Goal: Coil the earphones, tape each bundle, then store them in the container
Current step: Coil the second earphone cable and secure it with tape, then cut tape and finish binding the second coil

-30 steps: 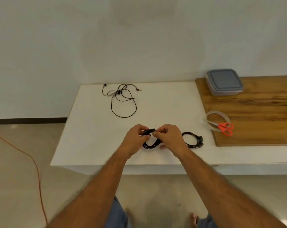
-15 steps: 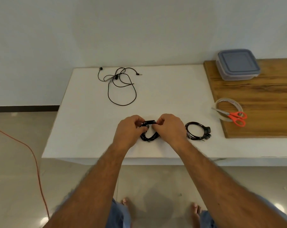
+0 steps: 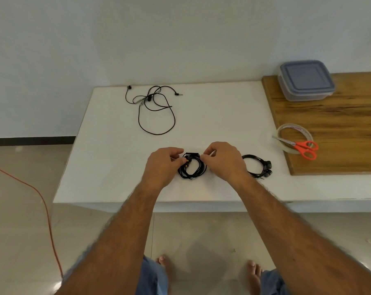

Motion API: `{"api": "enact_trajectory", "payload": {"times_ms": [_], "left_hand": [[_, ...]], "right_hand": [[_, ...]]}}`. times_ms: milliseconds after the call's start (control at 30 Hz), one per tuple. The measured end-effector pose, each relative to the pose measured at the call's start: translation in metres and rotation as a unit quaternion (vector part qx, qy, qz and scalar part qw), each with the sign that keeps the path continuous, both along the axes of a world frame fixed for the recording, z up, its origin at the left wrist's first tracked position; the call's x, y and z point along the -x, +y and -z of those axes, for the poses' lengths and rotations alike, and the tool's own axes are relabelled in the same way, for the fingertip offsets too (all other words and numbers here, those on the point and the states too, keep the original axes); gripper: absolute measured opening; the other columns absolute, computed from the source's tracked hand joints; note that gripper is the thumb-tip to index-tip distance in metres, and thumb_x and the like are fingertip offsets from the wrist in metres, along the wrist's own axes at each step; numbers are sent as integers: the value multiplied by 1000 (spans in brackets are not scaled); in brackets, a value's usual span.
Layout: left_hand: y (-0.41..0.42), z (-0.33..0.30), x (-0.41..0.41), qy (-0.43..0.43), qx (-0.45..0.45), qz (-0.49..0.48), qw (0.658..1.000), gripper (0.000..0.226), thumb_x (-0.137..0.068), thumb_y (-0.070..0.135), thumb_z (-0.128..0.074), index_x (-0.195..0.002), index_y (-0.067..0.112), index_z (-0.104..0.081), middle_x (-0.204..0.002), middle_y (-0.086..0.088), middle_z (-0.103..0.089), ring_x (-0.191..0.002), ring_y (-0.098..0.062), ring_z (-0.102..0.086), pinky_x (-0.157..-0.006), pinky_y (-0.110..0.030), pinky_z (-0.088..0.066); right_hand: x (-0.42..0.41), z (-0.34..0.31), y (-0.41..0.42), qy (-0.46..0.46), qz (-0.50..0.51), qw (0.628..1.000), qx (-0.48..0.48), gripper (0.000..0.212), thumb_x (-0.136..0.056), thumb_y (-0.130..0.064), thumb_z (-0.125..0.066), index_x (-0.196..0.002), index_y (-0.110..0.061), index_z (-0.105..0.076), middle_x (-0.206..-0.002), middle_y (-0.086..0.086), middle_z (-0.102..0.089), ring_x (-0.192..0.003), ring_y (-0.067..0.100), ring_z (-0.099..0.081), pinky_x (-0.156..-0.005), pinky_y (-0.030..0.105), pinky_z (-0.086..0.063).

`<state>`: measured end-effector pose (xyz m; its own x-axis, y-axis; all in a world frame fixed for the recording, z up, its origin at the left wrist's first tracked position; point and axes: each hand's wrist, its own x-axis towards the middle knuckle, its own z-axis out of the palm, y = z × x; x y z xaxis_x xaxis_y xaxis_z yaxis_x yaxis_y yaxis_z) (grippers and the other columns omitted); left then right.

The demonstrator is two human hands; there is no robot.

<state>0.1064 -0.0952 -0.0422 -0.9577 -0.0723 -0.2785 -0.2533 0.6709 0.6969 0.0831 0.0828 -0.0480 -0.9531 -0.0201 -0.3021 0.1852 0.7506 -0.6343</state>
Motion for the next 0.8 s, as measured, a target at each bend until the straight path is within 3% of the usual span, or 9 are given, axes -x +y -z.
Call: {"api": "enact_trajectory", "payload": {"times_ms": [200,400,600,700,800], "left_hand": [[0,-4,0,7,13,-16,1000,38,-92,31,-63,-129,22,-62,-110,5,-68,-94,-6,-59,-79,-18,-39],[9,-15,-1,78,25,-42,996,27,-93,32,-60,-119,27,-67,-107,10,-66,-79,6,-56,-65,-6,-35],[42,-31,0,149,4,-36,988,19,-93,31,-60,-108,25,-71,-89,16,-65,-68,7,-58,-60,-6,-39],[68,-34,3,155,-21,-10,988,17,-92,30,-62,-106,26,-71,-94,14,-68,-69,3,-58,-64,-8,-39],[106,-35,11,143,-34,34,989,20,-91,29,-65,-109,24,-71,-96,13,-68,-69,5,-57,-66,-7,-39]], "right_hand": [[-1,0,2,13,8,1000,6,14,-85,-38,-63,-89,-26,-67,-86,-9,-67,-85,16,-65,-74,34,-55],[0,-20,16,61,7,998,2,10,-86,-30,-62,-90,-24,-68,-84,-11,-64,-85,13,-63,-75,33,-54],[13,-53,119,145,43,982,-109,15,-85,-17,-64,-98,-19,-72,-91,-4,-70,-88,16,-63,-77,28,-49],[6,-59,181,143,68,973,-169,15,-88,-15,-61,-97,-20,-72,-92,-2,-72,-79,14,-62,-68,25,-47],[0,-56,214,133,84,971,-180,16,-86,-17,-64,-97,-24,-72,-88,-6,-69,-81,14,-63,-69,29,-52]]}}
